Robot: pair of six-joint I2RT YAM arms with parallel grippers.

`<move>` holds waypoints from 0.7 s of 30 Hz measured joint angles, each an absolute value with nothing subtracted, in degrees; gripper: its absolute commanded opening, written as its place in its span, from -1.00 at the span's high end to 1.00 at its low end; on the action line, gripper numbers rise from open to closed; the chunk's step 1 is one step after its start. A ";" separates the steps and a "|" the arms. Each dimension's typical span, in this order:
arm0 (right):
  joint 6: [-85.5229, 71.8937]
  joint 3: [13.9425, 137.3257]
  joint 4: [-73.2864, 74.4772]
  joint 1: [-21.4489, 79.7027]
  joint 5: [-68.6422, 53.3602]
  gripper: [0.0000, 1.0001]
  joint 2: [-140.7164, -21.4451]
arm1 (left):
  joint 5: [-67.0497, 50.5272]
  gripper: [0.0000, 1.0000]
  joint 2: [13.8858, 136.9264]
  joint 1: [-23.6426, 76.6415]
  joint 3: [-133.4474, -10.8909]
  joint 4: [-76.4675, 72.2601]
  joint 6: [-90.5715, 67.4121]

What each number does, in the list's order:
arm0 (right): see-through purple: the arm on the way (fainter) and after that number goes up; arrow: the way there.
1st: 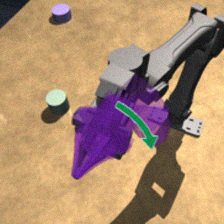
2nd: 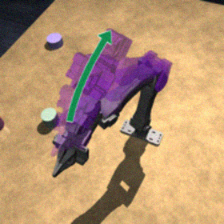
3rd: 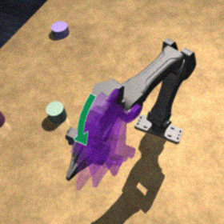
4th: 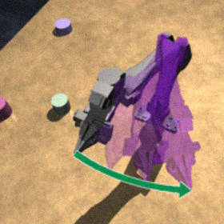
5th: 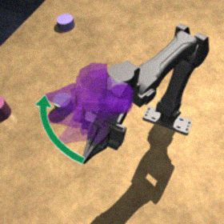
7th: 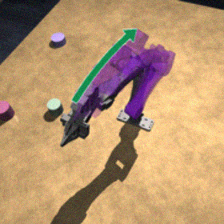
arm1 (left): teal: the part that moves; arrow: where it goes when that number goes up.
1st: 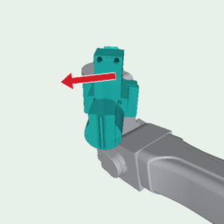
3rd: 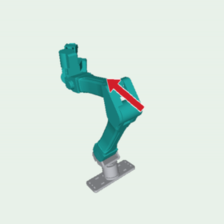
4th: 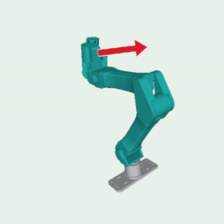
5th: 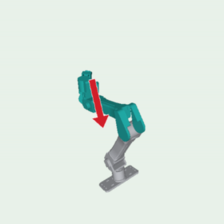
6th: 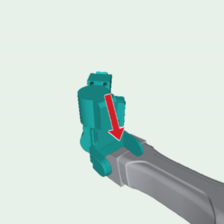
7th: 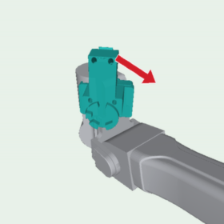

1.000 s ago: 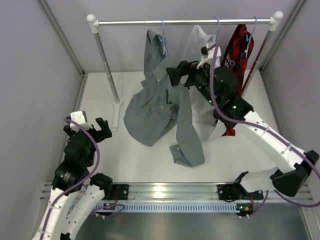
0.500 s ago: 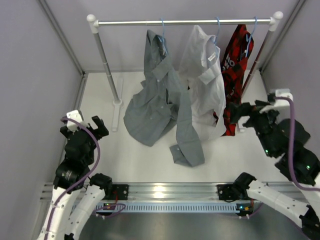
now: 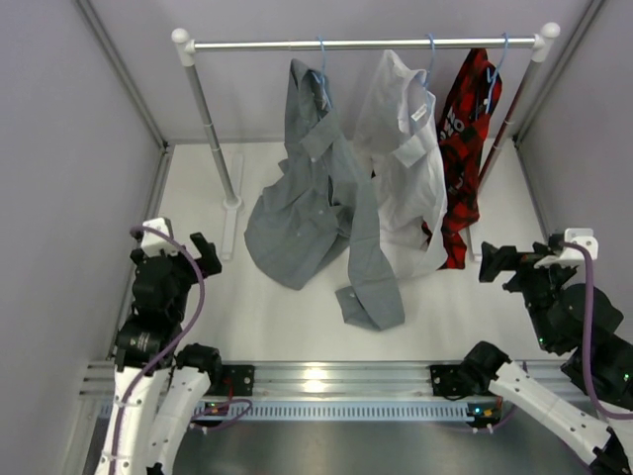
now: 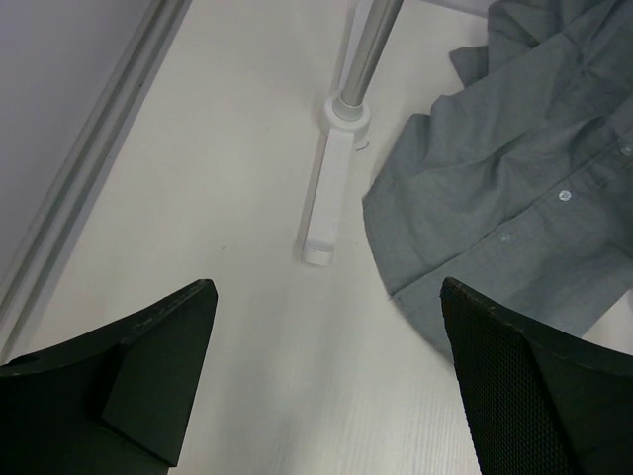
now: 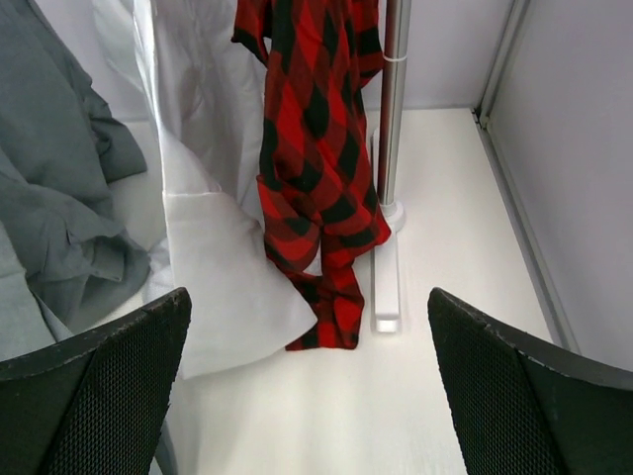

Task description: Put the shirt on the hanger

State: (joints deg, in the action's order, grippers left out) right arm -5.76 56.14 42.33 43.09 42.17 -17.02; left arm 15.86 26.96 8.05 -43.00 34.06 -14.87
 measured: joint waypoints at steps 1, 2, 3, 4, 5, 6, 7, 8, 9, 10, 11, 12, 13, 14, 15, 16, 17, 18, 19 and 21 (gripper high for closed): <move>-5.89 55.66 42.61 43.09 42.22 -0.99 -17.02 | 15.62 -0.97 25.19 8.05 -42.35 34.33 -14.87; -6.11 55.18 42.76 43.09 42.28 -0.99 -17.06 | 15.46 -0.96 23.18 8.05 -41.85 34.59 -14.90; -6.33 54.78 42.81 43.09 42.39 -0.99 -17.08 | 15.44 -0.96 21.50 8.05 -41.60 34.79 -14.87; -6.70 54.33 42.81 43.09 42.57 -0.99 -17.12 | 15.42 -0.97 20.08 8.05 -41.52 34.74 -14.90; -7.22 53.87 42.89 43.09 42.65 -0.99 -17.19 | 15.22 -0.97 19.14 8.05 -41.52 34.68 -14.87; -7.57 53.47 42.92 43.09 42.76 -0.99 -17.34 | 14.74 -0.96 18.68 8.05 -41.52 34.61 -14.87; -7.81 53.08 42.92 43.09 42.81 -0.99 -17.45 | 14.17 -0.97 18.61 8.08 -41.52 34.59 -14.87; -8.19 52.71 42.92 43.09 42.83 -0.99 -17.50 | 13.45 -0.97 18.76 8.21 -41.45 34.59 -14.85; -8.51 52.34 42.92 43.09 42.81 -0.99 -17.50 | 12.82 -0.97 19.00 8.45 -41.39 34.63 -14.85; -8.86 51.92 42.89 43.09 42.81 -0.99 -17.39 | 12.38 -0.97 19.22 8.73 -41.30 34.65 -14.85; -9.21 51.37 42.83 43.09 42.81 -0.99 -17.26 | 12.08 -0.97 19.38 8.99 -41.17 34.63 -14.85; -9.45 51.00 42.89 43.09 42.78 -0.99 -17.10 | 11.66 -0.97 19.40 9.32 -41.01 34.68 -14.85; -9.69 50.50 42.85 43.09 42.76 -0.99 -16.86 | 11.42 -0.96 19.40 9.52 -40.93 34.74 -14.85; -9.91 50.00 42.85 43.09 42.74 -0.99 -16.64 | 11.33 -0.96 19.38 9.67 -40.91 34.72 -14.85; -10.11 49.47 42.83 43.09 42.70 -0.99 -16.51 | 11.31 -0.97 19.35 9.69 -40.91 34.70 -14.85; -10.26 49.10 42.85 43.09 42.63 -0.99 -16.47 | 11.31 -0.96 19.29 9.69 -40.91 34.72 -14.85; -10.35 48.71 42.81 43.09 42.54 -0.99 -16.49 | 11.31 -0.96 19.22 9.72 -40.86 34.72 -14.85; -10.35 48.42 42.85 43.09 42.50 -0.99 -16.51 | 11.31 -0.97 19.22 9.76 -40.86 34.70 -14.85; -10.50 48.25 42.92 43.09 42.41 -0.99 -16.51 | 11.29 -0.97 19.22 9.76 -40.86 34.72 -14.85; -10.59 48.01 42.85 43.09 42.37 -0.99 -16.51 | 11.14 -0.97 19.22 9.80 -40.82 34.72 -14.85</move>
